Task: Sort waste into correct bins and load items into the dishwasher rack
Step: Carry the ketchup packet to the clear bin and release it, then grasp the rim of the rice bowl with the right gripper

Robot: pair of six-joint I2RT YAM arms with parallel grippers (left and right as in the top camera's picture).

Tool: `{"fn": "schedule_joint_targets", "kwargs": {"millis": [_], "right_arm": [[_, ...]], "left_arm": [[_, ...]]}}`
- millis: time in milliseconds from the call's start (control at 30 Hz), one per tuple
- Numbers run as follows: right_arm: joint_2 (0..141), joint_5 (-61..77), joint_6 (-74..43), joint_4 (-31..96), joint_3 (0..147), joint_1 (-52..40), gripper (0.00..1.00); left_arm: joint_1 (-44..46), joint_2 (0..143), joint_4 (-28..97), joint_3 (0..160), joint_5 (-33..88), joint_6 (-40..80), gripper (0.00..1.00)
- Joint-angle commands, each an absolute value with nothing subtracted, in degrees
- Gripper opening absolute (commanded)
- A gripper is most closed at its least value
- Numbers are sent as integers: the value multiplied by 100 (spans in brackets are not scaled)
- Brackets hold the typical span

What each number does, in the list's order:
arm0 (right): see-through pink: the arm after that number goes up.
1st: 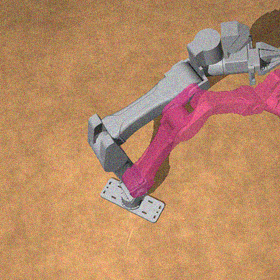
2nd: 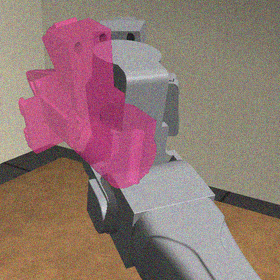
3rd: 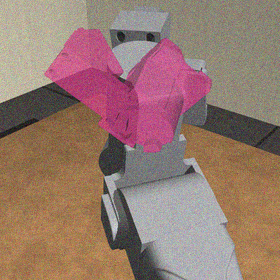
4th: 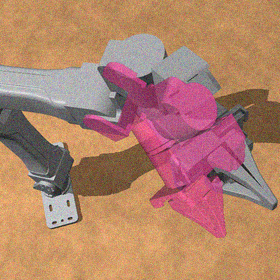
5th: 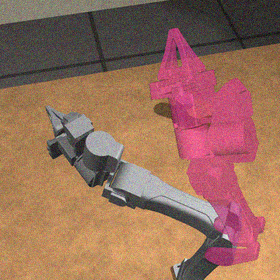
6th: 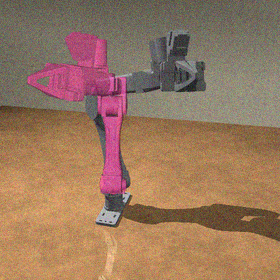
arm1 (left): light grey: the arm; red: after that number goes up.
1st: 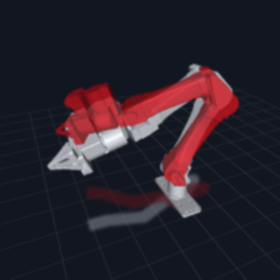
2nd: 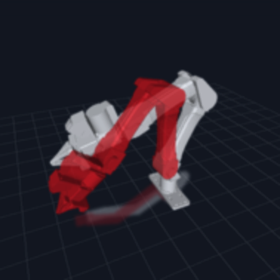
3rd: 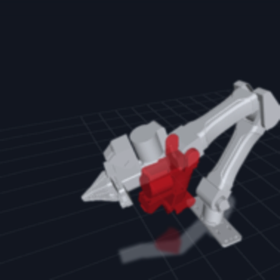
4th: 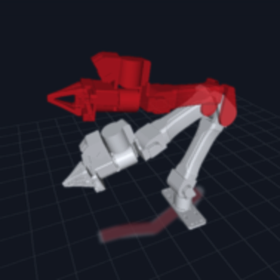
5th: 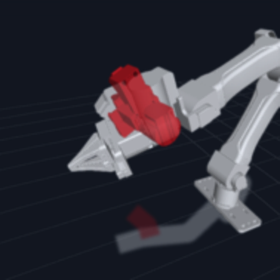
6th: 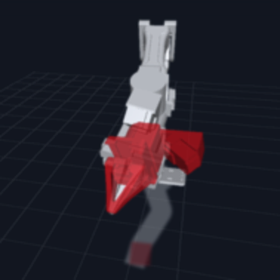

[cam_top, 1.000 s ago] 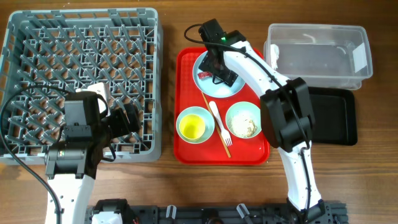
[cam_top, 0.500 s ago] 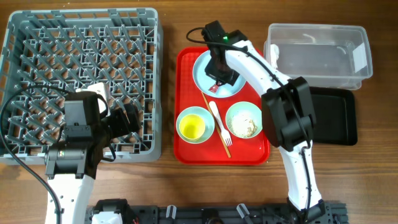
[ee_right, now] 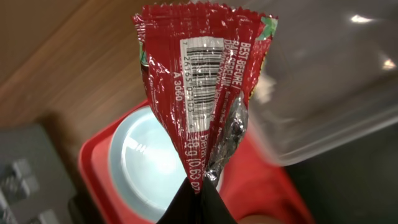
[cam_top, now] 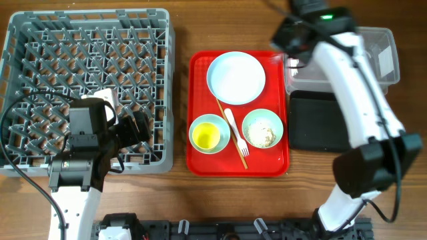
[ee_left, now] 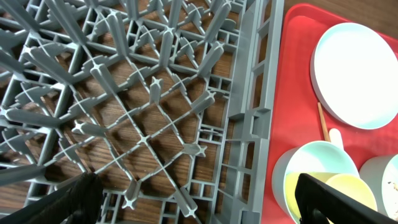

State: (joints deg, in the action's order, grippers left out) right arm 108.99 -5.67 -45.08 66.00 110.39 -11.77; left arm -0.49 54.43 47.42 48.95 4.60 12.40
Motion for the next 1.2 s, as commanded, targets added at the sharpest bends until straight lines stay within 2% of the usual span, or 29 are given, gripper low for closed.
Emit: {"fn": "schedule_joint_targets", "kwargs": {"millis": [0,33,67,100,167,200,500,800,900,1000,1167], "right_arm": [[11030,-729,-4165,6855,11017,-681,11],[11043,-701,-4014,6875,11008,-600,24],[11043,-637,-3817,6860,11008,-519,47],[11043,-602,-3627,6818,11008,-451,60],[11034,-602,-3378,6755,11024,-351,76],[11034,-600,-3308,6753,11039,-314,79],[10256,191,-2598,6858,11089,-158,80],[9334,569,-1778,8141,10871,-154,81],[9002,926,-1575,8132,10418,-215,81],[8573,1334,-1372,7780,9699,-576,81],[8248,1151,-1645,6995,8447,-1492,81]], "left_arm": [[-75,5402,4742,4993,548,1264,100],[-75,5402,4744,4993,548,1264,100],[-75,5402,4742,4993,548,1264,100],[-75,5402,4742,4993,548,1264,100],[-75,5402,4744,4993,550,1264,100],[-75,5402,4744,4993,550,1264,100],[-75,5402,4744,4993,548,1264,100],[-75,5402,4744,4993,548,1264,100],[-75,5402,4744,4993,550,1264,100],[-75,5402,4742,4993,548,1264,100],[-75,5402,4757,4993,550,1264,100]]}}
